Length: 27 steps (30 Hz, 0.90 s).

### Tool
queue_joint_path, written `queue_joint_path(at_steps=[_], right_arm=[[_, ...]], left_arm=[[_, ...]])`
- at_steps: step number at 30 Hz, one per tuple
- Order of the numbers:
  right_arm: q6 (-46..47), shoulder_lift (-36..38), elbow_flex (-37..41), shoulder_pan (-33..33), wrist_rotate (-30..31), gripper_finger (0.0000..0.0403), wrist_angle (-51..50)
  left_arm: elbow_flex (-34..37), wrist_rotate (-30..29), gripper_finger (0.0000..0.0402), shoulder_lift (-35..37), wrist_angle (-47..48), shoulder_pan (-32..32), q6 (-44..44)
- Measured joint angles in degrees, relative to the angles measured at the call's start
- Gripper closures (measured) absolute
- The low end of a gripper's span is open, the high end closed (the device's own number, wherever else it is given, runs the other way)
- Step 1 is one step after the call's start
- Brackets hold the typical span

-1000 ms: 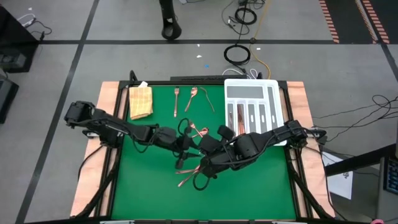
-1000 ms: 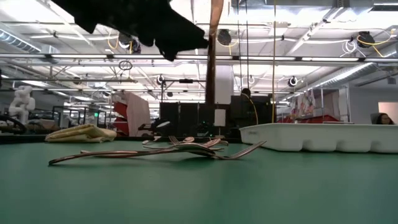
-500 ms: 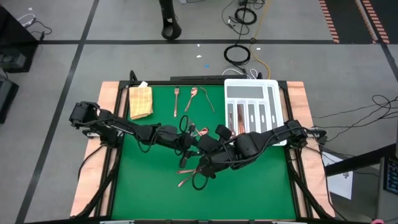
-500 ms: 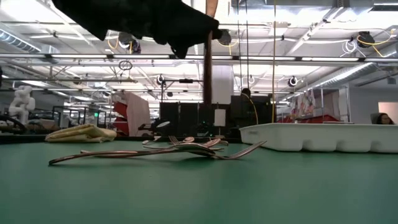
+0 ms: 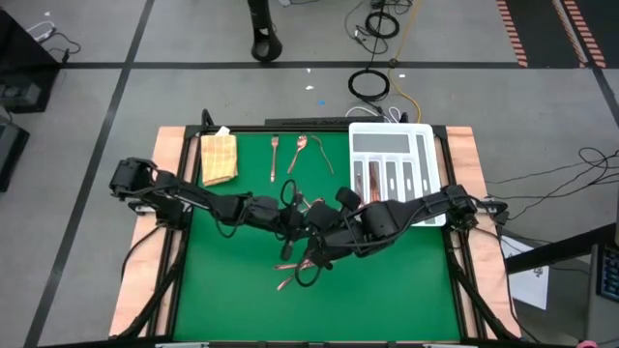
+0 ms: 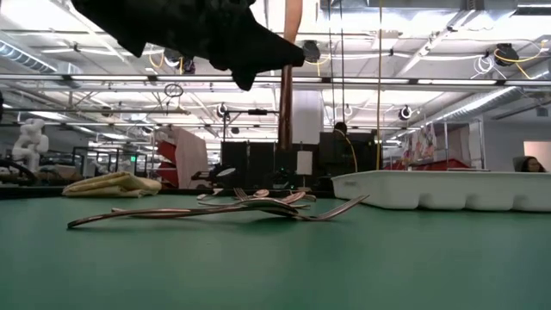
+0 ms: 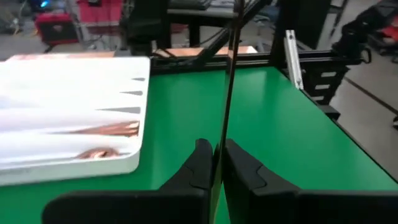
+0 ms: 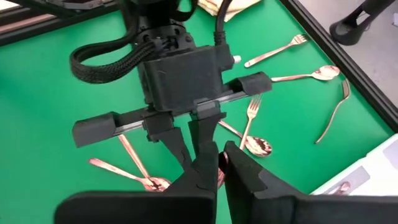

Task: Sort silverware
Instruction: Put the gold table knife into the silverware organizer

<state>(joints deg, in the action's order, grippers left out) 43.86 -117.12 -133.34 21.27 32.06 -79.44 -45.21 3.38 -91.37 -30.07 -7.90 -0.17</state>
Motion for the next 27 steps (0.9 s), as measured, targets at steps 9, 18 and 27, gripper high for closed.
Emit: queue_joint_path(at_steps=[9, 18, 27], right_arm=[[1.98, 5.31, -0.13, -0.25, 2.48, 0.0265, -5.20], [13.73, 12.90, 1.46, 3.82, 6.80, 0.0210, -10.43], [20.46, 15.13, 2.71, 10.39, 15.72, 0.0231, -10.12]], left_arm=[[0.11, -3.54, 0.0382, 1.00, 0.85, 0.49, -5.23], [0.00, 0.46, 0.0382, 0.86, -15.32, 3.03, -23.95], [-8.91, 0.30, 0.0382, -2.41, -12.87, 9.84, -31.97]])
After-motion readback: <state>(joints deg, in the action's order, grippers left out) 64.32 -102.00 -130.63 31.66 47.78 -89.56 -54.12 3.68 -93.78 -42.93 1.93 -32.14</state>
